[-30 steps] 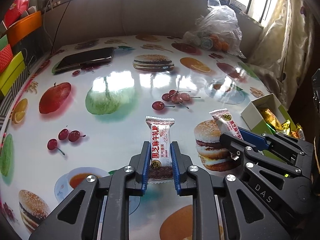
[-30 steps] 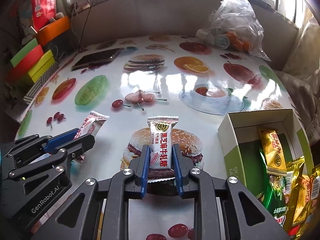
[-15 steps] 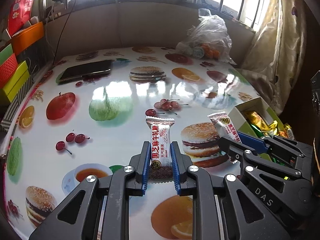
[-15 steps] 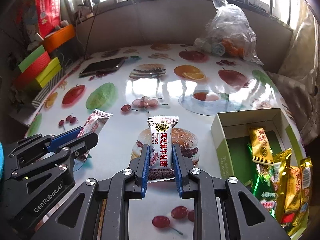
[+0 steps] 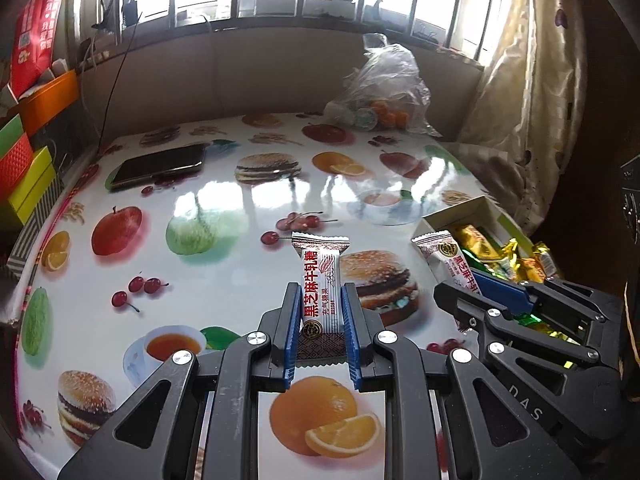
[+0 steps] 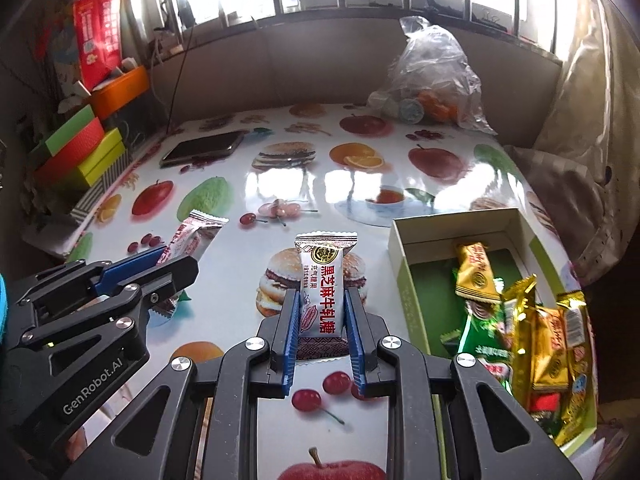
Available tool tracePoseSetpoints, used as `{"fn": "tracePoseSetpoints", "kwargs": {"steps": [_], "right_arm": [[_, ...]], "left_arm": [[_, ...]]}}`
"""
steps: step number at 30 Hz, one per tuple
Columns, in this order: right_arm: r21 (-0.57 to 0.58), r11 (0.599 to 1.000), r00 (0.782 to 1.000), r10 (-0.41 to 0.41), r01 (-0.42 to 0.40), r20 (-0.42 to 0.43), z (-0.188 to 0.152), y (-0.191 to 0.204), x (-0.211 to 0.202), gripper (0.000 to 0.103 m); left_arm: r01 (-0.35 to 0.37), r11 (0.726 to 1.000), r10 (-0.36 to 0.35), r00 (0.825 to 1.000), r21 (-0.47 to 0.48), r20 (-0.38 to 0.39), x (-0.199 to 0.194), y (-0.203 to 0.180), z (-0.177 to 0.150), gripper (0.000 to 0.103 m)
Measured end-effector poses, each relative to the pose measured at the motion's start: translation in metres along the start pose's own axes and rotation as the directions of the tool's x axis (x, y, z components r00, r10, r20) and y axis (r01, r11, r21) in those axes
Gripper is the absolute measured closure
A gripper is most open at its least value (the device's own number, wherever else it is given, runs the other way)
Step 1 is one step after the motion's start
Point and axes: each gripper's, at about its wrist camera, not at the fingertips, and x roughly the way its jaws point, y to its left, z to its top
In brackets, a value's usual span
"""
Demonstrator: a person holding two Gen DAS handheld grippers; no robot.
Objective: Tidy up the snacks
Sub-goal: 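Carry both white-and-red candy packs over the gift box with both tools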
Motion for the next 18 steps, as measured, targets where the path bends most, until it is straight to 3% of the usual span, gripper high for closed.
{"fn": "tracePoseSetpoints", "kwargs": {"steps": [18], "right_arm": [[0.102, 0.991, 0.996, -0.092, 0.089, 0.023, -0.031, -0.044, -0.049, 0.082]], "left_arm": [[0.117, 0.991, -0.117, 0.993, 0.071, -0.008, -0.008, -0.052, 0.004, 0.082]]}}
